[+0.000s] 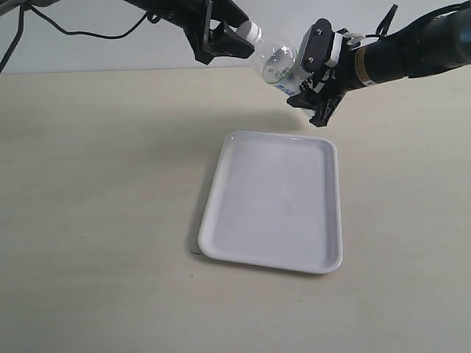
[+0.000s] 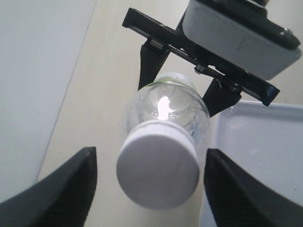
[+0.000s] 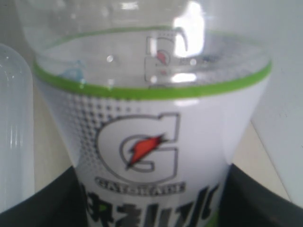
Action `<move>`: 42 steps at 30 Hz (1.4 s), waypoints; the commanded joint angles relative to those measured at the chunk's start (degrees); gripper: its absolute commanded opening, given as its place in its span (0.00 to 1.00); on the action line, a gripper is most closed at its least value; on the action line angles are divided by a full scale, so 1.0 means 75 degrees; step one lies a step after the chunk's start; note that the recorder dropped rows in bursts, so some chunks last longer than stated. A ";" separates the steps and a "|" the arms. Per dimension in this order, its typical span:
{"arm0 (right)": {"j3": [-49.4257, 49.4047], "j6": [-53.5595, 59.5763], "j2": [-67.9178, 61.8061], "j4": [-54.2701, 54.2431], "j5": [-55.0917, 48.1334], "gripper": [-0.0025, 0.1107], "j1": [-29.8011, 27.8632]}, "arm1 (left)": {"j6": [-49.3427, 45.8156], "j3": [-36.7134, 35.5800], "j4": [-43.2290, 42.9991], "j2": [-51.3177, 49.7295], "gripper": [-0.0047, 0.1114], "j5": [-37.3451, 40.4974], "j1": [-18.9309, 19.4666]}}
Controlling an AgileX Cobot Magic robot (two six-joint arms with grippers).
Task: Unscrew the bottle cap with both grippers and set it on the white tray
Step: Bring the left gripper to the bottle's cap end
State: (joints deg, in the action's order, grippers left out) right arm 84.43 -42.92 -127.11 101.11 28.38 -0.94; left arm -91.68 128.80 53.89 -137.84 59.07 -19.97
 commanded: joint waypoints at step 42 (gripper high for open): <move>0.0085 0.0036 0.0032 -0.0155 0.0024 0.02 -0.0015 | 0.0064 -0.0040 0.0243 0.0062 0.39 0.0235 -0.0006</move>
State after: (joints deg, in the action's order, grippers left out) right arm 84.43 -42.92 -127.11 101.11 28.38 -0.94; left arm -91.48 128.80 54.63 -137.84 59.79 -19.97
